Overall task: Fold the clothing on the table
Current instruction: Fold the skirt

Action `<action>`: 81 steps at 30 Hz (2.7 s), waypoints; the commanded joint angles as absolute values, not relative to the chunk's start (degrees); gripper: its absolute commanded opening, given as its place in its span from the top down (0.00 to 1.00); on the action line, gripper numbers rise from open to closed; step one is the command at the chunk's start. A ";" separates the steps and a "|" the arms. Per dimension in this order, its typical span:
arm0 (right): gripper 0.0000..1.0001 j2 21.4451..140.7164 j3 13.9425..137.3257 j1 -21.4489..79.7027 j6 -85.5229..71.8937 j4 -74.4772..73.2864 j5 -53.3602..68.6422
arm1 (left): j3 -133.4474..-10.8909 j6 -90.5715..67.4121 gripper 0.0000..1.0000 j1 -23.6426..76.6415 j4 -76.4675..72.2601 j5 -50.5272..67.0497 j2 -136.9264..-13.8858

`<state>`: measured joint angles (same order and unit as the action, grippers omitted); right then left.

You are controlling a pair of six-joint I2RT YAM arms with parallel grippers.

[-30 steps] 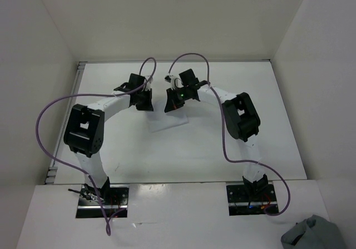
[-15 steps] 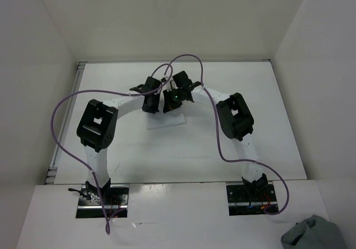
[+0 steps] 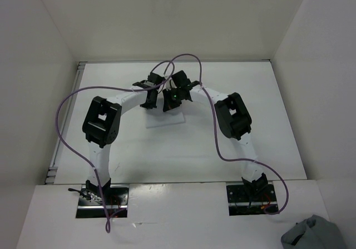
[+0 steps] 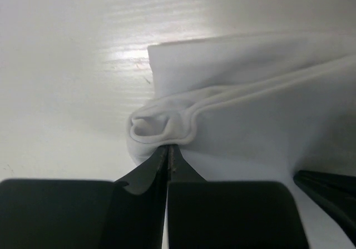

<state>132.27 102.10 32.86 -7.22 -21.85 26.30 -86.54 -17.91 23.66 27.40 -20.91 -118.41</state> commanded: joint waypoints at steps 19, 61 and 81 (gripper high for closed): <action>1.00 135.70 103.27 34.19 -4.04 -27.51 24.08 | -90.37 -15.22 1.00 21.26 21.83 -19.54 -111.04; 1.00 135.17 93.77 23.82 11.95 -36.55 62.83 | -74.70 -19.17 0.93 13.89 0.61 19.42 -114.95; 0.00 99.60 91.54 14.60 9.23 -43.69 20.84 | -86.78 -19.78 0.12 13.36 33.75 8.61 -88.43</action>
